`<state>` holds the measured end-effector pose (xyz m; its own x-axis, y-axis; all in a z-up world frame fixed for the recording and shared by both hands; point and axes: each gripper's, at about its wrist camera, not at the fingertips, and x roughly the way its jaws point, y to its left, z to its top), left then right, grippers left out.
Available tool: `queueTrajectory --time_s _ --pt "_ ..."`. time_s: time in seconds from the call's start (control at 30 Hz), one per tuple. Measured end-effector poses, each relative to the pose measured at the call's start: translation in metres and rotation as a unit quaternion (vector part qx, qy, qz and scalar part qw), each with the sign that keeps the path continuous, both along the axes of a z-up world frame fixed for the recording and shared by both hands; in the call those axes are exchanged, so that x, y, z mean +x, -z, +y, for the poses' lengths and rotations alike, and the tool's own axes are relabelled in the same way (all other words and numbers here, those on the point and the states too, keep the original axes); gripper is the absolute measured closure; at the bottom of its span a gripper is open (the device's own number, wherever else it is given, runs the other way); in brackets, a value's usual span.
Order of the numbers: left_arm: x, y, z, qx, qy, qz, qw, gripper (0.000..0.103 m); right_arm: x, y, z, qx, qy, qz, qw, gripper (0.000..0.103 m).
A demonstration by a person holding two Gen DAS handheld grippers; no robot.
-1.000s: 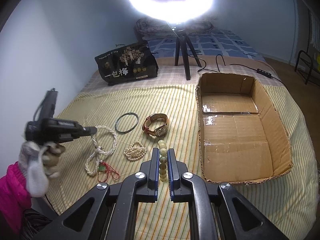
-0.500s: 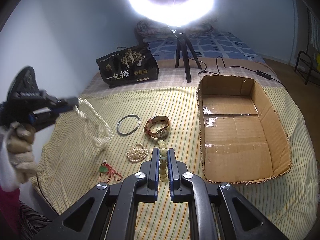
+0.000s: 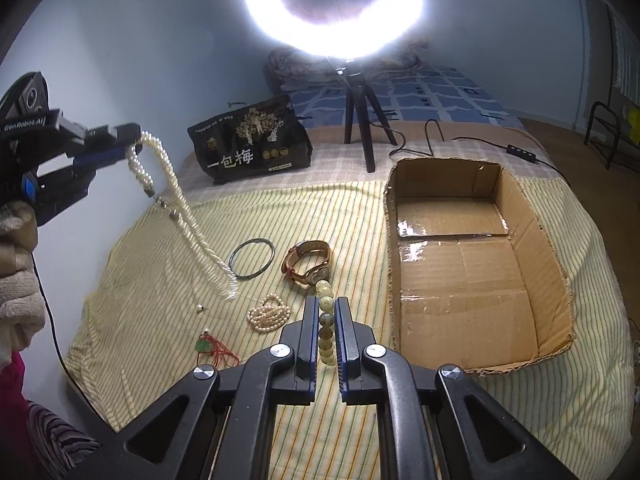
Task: Organize jewelry
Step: 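Carry the necklace with the left tool over the box while the right tool carries the bracelet, then open the right tool to drop the bracelet while the left tool releases the necklace into the box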
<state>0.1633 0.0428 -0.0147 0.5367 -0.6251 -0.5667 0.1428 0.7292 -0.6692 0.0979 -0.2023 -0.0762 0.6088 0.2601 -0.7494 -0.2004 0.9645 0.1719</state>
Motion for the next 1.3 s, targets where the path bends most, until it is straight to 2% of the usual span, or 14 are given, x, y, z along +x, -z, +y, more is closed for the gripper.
queueTrajectory --time_s 0.43,0.8,1.0,1.13,1.3 --pt "0.024 -0.033 -0.069 0.062 0.038 -0.032 0.9968 0.097 0.004 -0.024 -0.043 0.019 0.042 -0.023 0.999 0.098" --pt "0.039 -0.063 -0.133 0.075 0.067 -0.058 0.9932 0.097 0.009 -0.035 -0.087 0.034 0.076 -0.027 0.996 0.098" --pt "0.047 -0.053 -0.167 0.088 0.079 -0.054 0.9916 0.097 0.015 -0.022 -0.106 0.045 0.088 -0.003 0.995 0.098" --pt "0.053 -0.03 -0.19 0.106 0.084 -0.034 0.9903 0.097 0.019 -0.01 -0.108 0.033 0.091 0.012 0.995 0.098" --pt "0.054 0.004 -0.212 0.153 0.088 -0.017 0.9842 0.097 0.023 0.009 -0.118 0.032 0.103 0.037 0.993 0.094"
